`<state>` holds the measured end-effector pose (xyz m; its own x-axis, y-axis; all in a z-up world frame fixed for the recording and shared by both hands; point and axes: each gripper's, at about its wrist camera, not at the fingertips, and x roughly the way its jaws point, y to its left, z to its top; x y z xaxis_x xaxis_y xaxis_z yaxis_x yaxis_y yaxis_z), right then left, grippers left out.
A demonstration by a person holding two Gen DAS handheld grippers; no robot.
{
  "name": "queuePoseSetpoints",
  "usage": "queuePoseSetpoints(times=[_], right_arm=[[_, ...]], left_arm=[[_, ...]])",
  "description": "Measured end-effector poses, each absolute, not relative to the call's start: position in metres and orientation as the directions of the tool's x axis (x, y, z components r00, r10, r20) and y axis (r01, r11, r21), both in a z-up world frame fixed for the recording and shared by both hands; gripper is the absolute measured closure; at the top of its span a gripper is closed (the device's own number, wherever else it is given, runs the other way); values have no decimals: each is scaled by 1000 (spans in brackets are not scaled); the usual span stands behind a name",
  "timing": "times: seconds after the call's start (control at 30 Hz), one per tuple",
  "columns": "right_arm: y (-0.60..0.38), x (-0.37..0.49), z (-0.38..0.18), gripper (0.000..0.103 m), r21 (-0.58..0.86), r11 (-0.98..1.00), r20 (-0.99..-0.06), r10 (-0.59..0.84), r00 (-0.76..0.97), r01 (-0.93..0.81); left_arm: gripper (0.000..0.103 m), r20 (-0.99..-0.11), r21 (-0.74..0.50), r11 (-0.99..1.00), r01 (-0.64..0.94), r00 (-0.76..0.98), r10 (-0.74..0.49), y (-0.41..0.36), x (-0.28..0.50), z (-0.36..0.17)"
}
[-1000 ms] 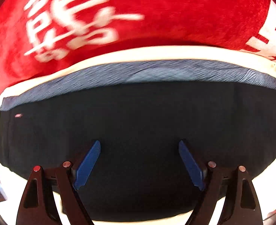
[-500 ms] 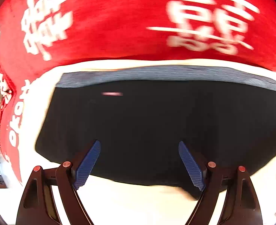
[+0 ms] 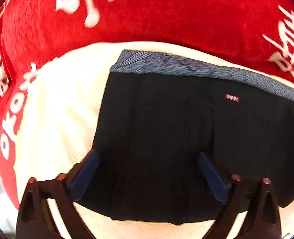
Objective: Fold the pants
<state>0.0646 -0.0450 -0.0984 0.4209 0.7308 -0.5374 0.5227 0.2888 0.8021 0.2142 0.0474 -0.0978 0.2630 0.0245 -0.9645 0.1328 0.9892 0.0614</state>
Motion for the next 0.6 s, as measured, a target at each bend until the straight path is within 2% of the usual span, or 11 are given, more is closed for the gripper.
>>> queuePoseSetpoints(times=[0.03,0.13,0.23,0.33,0.43,0.47,0.53,0.6], right_arm=[[-47,69,-100,65,803,281,-534,730,426,525],[-50,80,-84,94,793,342,-569,713,411,505],[-50,66,-57,94,794,407,-593,682,428,452],[-44,55,-76,94,719,492,-678,651,341,491],[-52,45,-91,95,725,434,-659,661,357,535],[-54,42,-89,91,723,430,-659,665,352,541],[-61,36,-80,89,701,457,-676,671,305,548],[-73,30,-57,88,697,511,-697,648,307,503]], left_arm=[[0,-967,39,990,136,255,3,54,218,-101],[0,-967,69,979,192,254,18,53,216,-96],[0,-965,102,958,266,261,30,50,209,-97],[0,-966,88,962,260,259,18,56,206,-102],[0,-963,118,961,251,263,49,54,210,-90],[0,-962,135,958,254,263,66,51,208,-88],[0,-964,152,952,264,254,84,31,196,-73],[0,-963,129,947,293,264,50,12,186,-58]])
